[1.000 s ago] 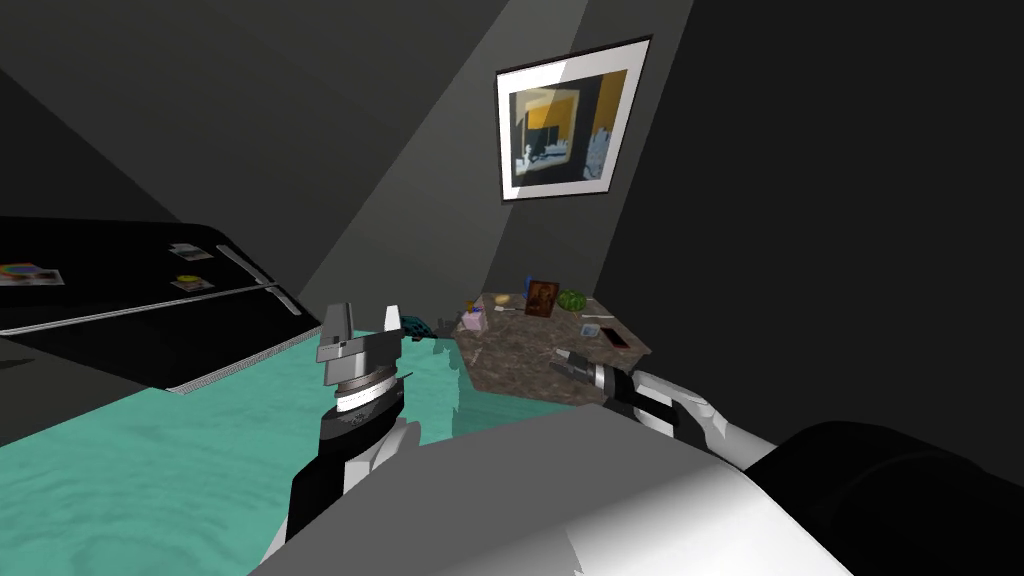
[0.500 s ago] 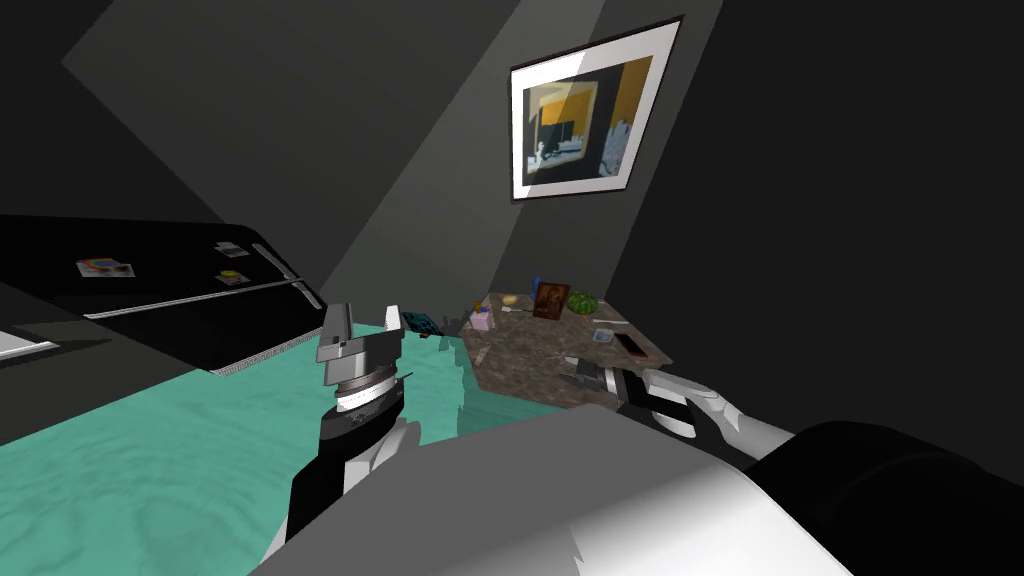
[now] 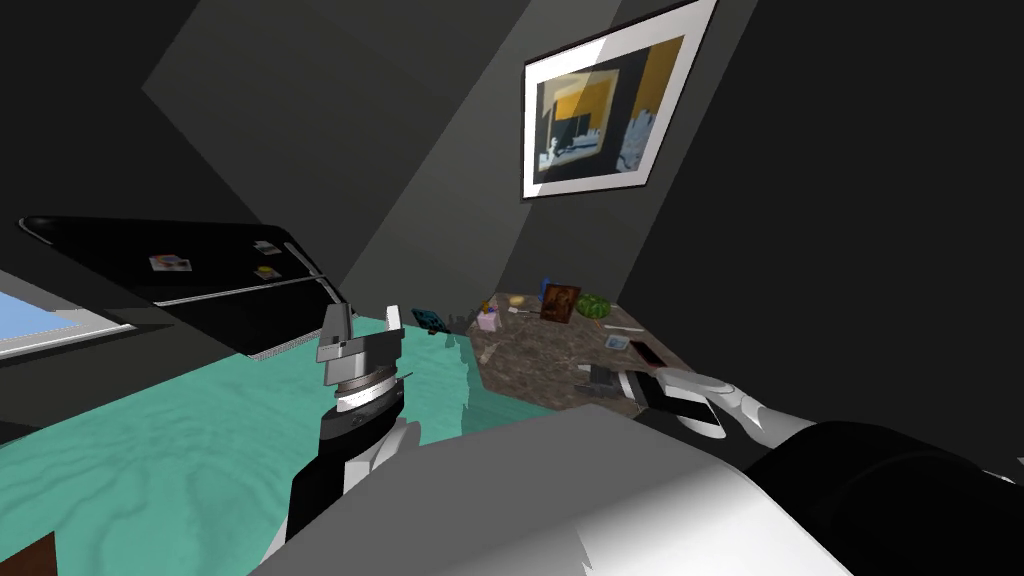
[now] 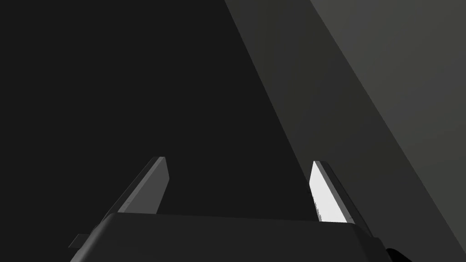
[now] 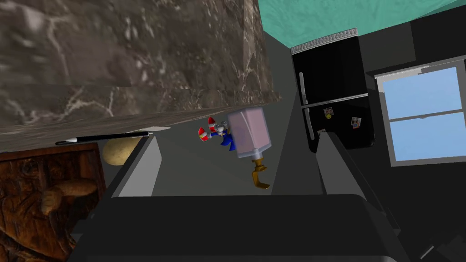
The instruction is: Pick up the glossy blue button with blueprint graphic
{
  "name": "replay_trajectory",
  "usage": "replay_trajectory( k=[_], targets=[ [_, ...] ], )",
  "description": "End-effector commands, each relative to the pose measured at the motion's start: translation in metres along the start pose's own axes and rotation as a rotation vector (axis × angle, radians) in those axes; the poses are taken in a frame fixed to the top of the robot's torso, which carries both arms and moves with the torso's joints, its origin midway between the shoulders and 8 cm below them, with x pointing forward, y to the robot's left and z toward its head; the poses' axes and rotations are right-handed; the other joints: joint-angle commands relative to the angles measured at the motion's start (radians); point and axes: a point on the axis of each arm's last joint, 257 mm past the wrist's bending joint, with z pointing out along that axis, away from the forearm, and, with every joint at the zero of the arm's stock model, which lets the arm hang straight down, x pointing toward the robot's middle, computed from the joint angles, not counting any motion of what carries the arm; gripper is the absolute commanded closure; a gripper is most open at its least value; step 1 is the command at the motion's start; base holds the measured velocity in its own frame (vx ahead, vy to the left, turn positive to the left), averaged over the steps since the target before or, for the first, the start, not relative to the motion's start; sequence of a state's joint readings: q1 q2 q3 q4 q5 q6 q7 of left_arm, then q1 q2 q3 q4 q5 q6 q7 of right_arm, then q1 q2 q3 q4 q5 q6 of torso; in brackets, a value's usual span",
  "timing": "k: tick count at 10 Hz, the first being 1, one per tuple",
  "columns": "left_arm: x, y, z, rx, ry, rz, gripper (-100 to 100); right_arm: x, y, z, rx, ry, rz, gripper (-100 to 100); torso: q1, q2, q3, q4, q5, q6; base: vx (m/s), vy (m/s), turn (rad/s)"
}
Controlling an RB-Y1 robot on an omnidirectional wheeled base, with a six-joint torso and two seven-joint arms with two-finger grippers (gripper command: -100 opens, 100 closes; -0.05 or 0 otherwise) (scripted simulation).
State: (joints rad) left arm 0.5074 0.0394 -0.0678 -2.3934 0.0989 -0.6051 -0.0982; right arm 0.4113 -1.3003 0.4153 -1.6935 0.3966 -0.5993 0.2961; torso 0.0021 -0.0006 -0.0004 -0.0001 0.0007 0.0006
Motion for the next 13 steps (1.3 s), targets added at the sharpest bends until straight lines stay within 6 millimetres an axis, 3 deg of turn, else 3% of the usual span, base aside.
replay_trajectory(
  k=[1, 2, 4, 5, 6, 7, 10, 11, 12, 13],
  targets=[
    [0.000, 0.000, 0.000, 0.000, 0.000, 0.000, 0, 0.010, -0.008, -0.011, 0.003, 0.058, -0.028, -100, 0.000, 0.000, 0.000, 0.000, 0.000, 0.000, 0.052, 0.027, 0.086],
    [0.000, 0.000, 0.000, 0.000, 0.000, 0.000, 0, 0.032, -0.014, -0.024, 0.005, 0.125, -0.043, -100, 0.000, 0.000, 0.000, 0.000, 0.000, 0.000, 0.058, 0.022, 0.160],
    [0.000, 0.000, 0.000, 0.000, 0.000, 0.000, 0, 0.032, -0.021, -0.032, 0.010, 0.153, -0.064, -100, -0.001, 0.000, 0.000, 0.000, 0.000, 0.001, 0.032, 0.014, 0.044],
    [0.000, 0.000, 0.000, 0.000, 0.000, 0.000, 0, 0.052, -0.029, -0.050, 0.014, 0.226, -0.082, -100, -0.001, 0.002, 0.001, 0.000, 0.000, 0.001, 0.029, 0.019, 0.183],
    [0.000, 0.000, 0.000, 0.000, 0.000, 0.000, 0, 0.052, -0.033, -0.055, 0.016, 0.242, -0.095, -100, -0.001, 0.002, 0.001, 0.000, 0.000, 0.000, 0.035, 0.017, 0.089],
    [0.000, 0.000, 0.000, 0.000, 0.000, 0.000, 0, 0.069, -0.041, -0.074, 0.020, 0.310, -0.108, -100, -0.001, 0.001, 0.001, 0.000, 0.000, 0.001, 0.055, 0.020, 0.153],
    [0.000, 0.000, 0.000, 0.000, 0.000, 0.000, 0, 0.083, -0.057, -0.105, 0.031, 0.411, -0.146, -100, -0.001, 0.000, 0.000, 0.000, 0.000, 0.000, 0.050, 0.007, 0.104],
    [0.000, 0.000, 0.000, 0.000, 0.000, 0.000, 0, 0.095, -0.066, -0.128, 0.036, 0.481, -0.160, -100, -0.001, 0.001, 0.000, 0.000, 0.000, 0.001, 0.052, 0.008, 0.168],
    [0.000, 0.000, 0.000, 0.000, 0.000, 0.000, 0, 0.094, -0.069, -0.131, 0.038, 0.489, -0.166, -100, -0.001, 0.000, 0.000, 0.000, 0.000, 0.000, 0.044, 0.003, 0.067],
    [0.000, 0.000, 0.000, 0.000, 0.000, 0.000, 0, 0.106, -0.076, -0.152, 0.043, 0.550, -0.174, -100, -0.001, 0.001, 0.000, 0.000, 0.000, 0.001, 0.045, 0.004, 0.111]
  ],
)
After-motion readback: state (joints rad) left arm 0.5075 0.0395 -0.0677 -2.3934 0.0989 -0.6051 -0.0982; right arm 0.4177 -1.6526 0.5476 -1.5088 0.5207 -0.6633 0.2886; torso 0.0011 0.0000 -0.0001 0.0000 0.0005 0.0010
